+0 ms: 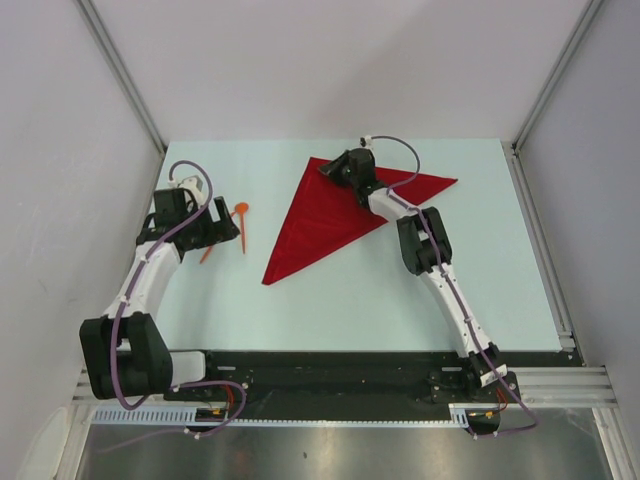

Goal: Fold the napkin, place the utensils inside, and roll it up
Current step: Fold the napkin, then grab a utensil with the left arm, then place the utensil onto the napkin

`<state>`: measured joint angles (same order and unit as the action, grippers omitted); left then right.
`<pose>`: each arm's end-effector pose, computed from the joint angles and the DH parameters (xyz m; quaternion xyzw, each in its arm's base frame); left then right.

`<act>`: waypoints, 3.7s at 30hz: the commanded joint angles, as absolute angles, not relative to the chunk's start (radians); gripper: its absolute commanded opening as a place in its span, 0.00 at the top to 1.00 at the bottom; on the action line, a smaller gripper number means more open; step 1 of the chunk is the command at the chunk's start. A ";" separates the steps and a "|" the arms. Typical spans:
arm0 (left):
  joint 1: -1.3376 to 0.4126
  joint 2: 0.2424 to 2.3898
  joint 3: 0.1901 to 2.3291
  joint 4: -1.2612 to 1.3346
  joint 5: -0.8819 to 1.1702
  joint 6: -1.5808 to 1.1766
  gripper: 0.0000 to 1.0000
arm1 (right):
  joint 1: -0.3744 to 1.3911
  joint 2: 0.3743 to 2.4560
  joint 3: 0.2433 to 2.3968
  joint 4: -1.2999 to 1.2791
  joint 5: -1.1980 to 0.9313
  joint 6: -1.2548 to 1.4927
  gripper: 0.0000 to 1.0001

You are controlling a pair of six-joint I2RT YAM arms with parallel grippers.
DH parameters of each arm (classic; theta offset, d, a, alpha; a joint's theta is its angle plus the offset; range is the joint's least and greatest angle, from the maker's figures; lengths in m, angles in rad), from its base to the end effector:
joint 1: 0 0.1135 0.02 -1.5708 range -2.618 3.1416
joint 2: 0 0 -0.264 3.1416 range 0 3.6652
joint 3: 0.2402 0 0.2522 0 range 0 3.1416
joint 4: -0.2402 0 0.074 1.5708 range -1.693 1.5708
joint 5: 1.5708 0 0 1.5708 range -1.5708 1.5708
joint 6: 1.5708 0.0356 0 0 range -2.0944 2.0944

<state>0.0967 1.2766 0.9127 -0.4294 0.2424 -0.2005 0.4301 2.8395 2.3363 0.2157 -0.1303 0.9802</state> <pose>0.2694 0.0175 0.2577 -0.0907 0.9153 -0.1313 0.3699 0.5620 0.2629 0.0955 0.1796 0.7799 0.4268 0.4210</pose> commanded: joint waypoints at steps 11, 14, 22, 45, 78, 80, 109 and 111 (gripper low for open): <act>0.147 1.302 0.927 -0.399 0.279 -0.192 0.03 | 0.449 2.968 2.513 0.422 -0.048 1.043 1.00; 0.155 1.305 0.925 -0.396 0.287 -0.196 0.03 | 0.457 2.988 2.551 0.422 -0.032 1.036 1.00; 0.173 1.321 0.925 -0.390 0.318 -0.201 0.03 | 0.454 3.005 2.551 0.408 -0.015 1.022 0.93; 0.181 1.299 0.891 -0.377 0.259 -0.213 0.08 | 0.416 2.694 2.341 0.500 -0.253 0.845 0.38; -0.038 2.029 1.457 -0.397 -0.049 -0.236 0.46 | 0.270 1.519 1.169 -0.029 -0.422 0.420 0.46; -0.038 2.040 1.462 -0.394 -0.026 -0.233 0.53 | 0.270 1.511 1.164 -0.029 -0.420 0.422 0.46; -0.405 1.976 1.630 -0.406 0.196 -0.065 1.00 | 0.236 1.444 1.071 -0.049 -0.407 0.423 0.45; -0.464 2.060 1.724 -0.437 0.198 -0.040 1.00 | 0.230 1.434 1.062 -0.055 -0.405 0.419 0.45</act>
